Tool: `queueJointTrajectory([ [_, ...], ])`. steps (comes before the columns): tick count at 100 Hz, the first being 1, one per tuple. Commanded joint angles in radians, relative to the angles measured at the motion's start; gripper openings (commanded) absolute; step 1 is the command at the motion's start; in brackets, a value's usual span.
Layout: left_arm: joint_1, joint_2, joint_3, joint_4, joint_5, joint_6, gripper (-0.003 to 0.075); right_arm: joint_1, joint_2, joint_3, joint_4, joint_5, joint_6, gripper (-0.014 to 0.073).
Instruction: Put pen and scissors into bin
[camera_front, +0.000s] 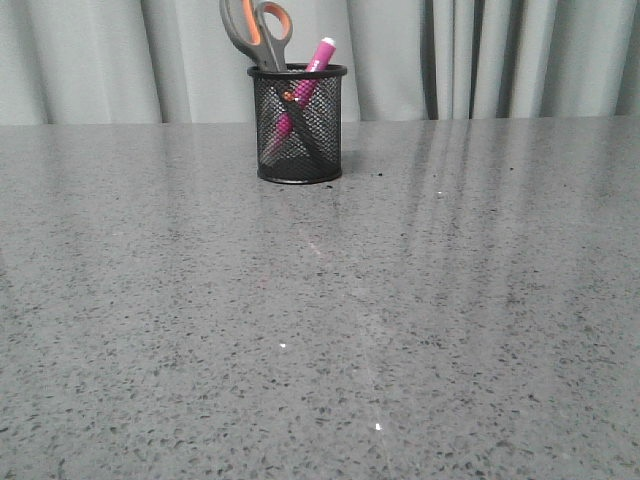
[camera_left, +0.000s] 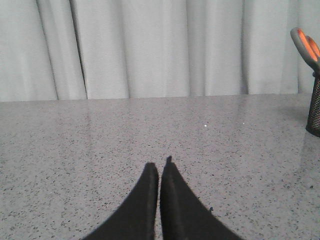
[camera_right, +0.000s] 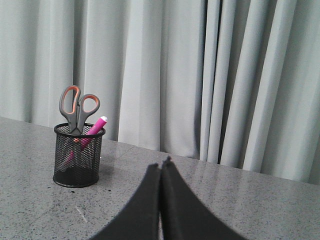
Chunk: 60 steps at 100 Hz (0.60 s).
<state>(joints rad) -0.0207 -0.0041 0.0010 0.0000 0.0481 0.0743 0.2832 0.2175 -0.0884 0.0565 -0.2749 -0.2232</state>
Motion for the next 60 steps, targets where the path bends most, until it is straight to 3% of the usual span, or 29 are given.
queueJointTrajectory([
  [1,0.0,-0.033,0.045,-0.008,-0.084,-0.01,-0.0019,-0.007,0.007,-0.026,-0.005,-0.067,-0.01,-0.0075],
  [25,0.0,-0.033,0.045,-0.008,-0.084,-0.01,-0.0019,-0.029,0.007,-0.013,-0.014,-0.044,-0.022,-0.0075],
  [60,0.0,-0.033,0.045,-0.008,-0.084,-0.01,-0.0019,-0.237,-0.236,0.094,-0.018,0.191,0.048,-0.0075],
])
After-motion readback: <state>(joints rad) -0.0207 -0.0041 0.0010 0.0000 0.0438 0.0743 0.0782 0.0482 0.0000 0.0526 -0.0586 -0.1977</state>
